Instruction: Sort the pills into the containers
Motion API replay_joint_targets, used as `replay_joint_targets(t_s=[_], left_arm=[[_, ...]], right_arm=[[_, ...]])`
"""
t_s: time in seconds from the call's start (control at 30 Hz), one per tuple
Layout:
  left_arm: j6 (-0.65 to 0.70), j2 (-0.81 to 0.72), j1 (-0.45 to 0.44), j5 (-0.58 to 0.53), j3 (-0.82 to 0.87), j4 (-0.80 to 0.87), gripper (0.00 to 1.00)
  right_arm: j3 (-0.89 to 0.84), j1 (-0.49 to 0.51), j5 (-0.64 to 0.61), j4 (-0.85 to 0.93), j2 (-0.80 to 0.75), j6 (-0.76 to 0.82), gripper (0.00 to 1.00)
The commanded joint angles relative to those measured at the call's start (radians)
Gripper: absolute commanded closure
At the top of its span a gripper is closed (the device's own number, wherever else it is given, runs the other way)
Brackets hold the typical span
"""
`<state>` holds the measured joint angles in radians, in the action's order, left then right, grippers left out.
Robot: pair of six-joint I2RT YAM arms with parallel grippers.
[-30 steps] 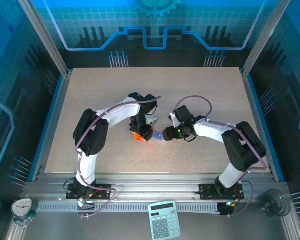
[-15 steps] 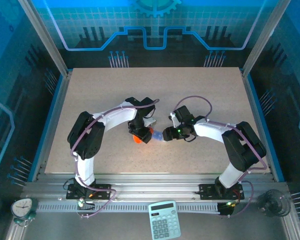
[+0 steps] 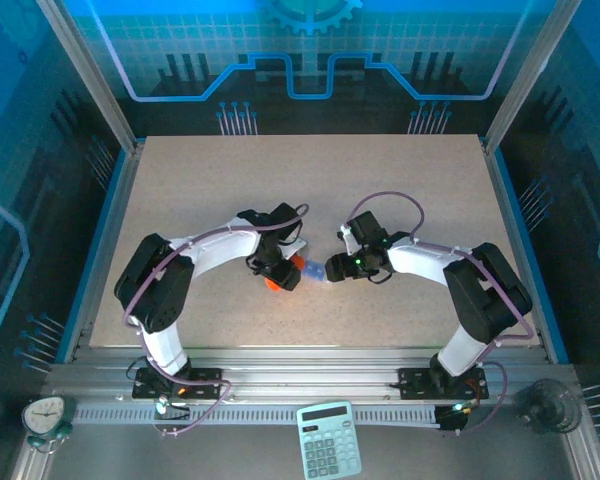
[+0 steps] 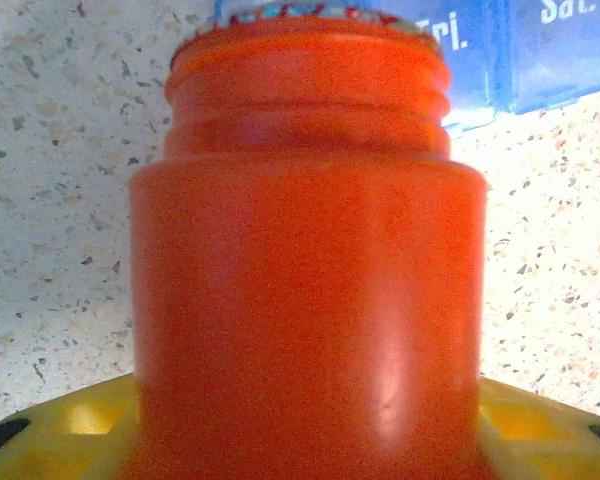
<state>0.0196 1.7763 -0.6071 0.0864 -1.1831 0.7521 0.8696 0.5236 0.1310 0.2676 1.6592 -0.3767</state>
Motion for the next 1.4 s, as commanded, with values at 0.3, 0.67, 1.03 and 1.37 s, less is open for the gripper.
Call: replay_joint_targets(t_s=[0.3, 0.67, 1.03, 1.37], left_arm=[[-0.057, -0.127, -0.001, 0.057, 0.186, -0.303, 0.95], [-0.055, -0.225, -0.002, 0.043, 0.310, -0.499, 0.95], [-0.078, -0.365, -0.001, 0.035, 0.463, -0.804, 0.97], [-0.069, -0.432, 0.000, 0.043, 0.471, -1.029, 0.98]], right_arm=[[-0.015, 0.018, -0.021, 0.049, 0.023, -0.003, 0.30], [0.034, 0.016, -0.011, 0.079, 0.023, -0.001, 0.30], [0.090, -0.005, -0.009, 0.160, -0.075, -0.005, 0.29], [0.136, -0.123, 0.079, 0.227, -0.286, -0.049, 0.28]])
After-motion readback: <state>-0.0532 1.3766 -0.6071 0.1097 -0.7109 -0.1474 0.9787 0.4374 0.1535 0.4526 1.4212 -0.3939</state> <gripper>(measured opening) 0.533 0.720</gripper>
